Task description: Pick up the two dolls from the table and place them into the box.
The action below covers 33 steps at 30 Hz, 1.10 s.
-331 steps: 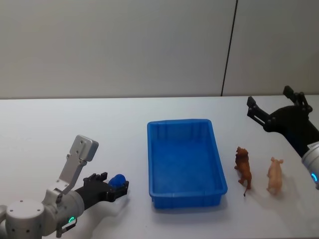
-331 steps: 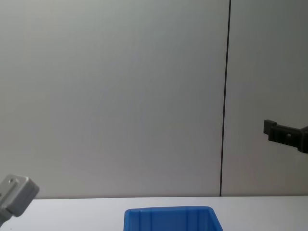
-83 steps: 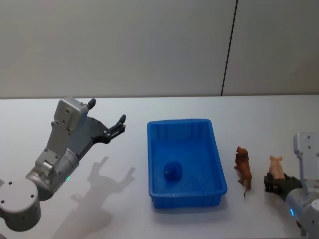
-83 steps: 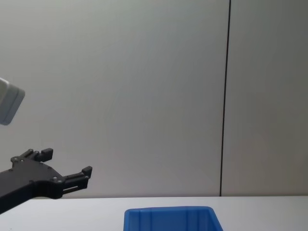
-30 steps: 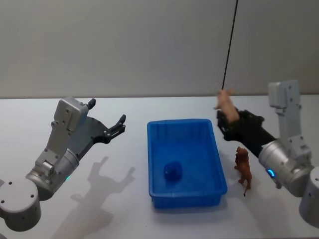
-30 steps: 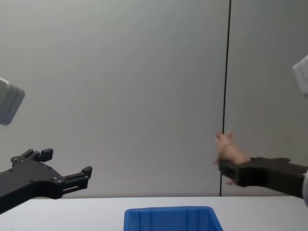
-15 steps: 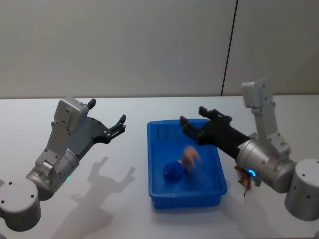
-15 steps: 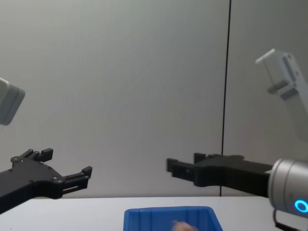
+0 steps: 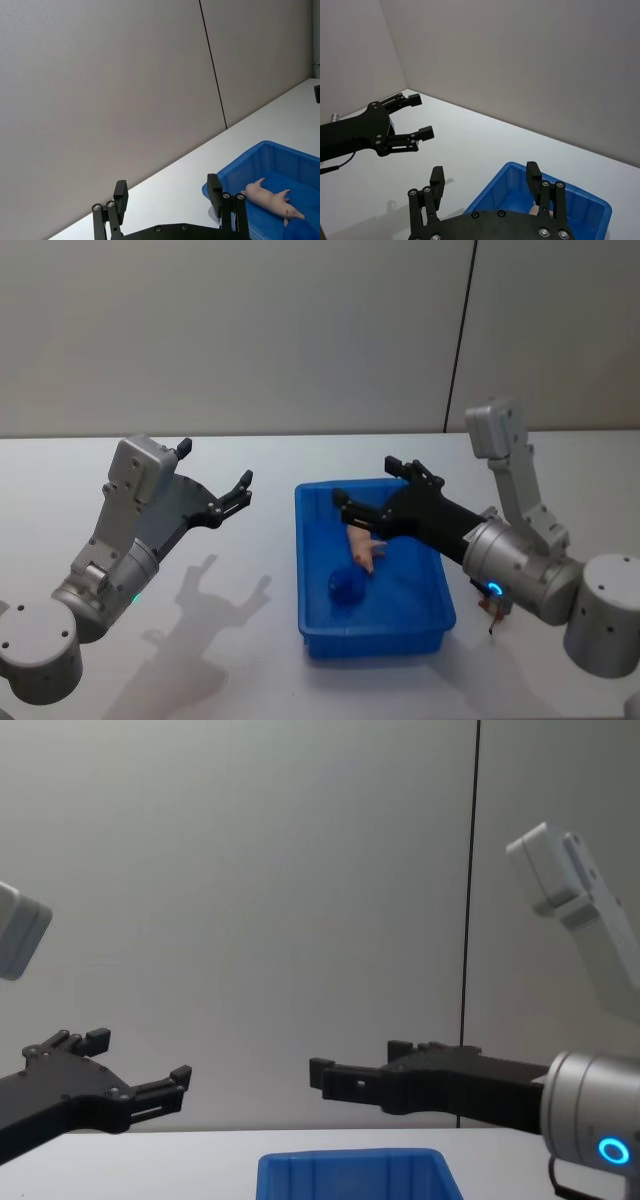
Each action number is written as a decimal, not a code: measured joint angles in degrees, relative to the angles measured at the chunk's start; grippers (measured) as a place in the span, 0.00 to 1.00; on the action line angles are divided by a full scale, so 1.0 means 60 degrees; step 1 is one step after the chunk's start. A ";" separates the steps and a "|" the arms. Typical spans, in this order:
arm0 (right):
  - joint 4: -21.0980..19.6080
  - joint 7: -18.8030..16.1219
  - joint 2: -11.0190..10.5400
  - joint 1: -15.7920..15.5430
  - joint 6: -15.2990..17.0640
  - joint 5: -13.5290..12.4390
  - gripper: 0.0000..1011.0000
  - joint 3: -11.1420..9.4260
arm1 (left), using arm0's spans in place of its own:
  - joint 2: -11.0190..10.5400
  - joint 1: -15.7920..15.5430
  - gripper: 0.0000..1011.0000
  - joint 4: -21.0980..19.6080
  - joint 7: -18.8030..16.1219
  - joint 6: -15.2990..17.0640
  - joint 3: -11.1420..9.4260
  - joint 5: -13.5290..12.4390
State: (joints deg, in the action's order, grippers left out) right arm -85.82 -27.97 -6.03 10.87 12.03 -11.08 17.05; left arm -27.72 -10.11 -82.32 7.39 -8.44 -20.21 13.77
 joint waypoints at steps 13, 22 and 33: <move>-0.0643 0.1063 -0.0341 -0.0455 0.0362 0.0030 0.99 -0.0152 | 0.0000 0.0000 0.99 0.0000 -0.0001 0.0001 0.0001 0.0000; -0.1237 0.2176 -0.0649 -0.0940 0.0907 0.0097 0.99 -0.0321 | 0.0001 0.0000 0.99 0.0000 0.0000 0.0000 0.0001 0.0000; -0.1862 0.3627 -0.0963 -0.1583 0.1799 0.0128 0.99 -0.0544 | 0.0001 0.0000 0.99 0.0000 -0.0001 0.0000 0.0001 0.0000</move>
State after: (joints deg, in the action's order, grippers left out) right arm -97.00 -6.21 -11.80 1.38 22.82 -10.31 13.79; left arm -27.72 -10.11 -82.32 7.38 -8.44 -20.20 13.77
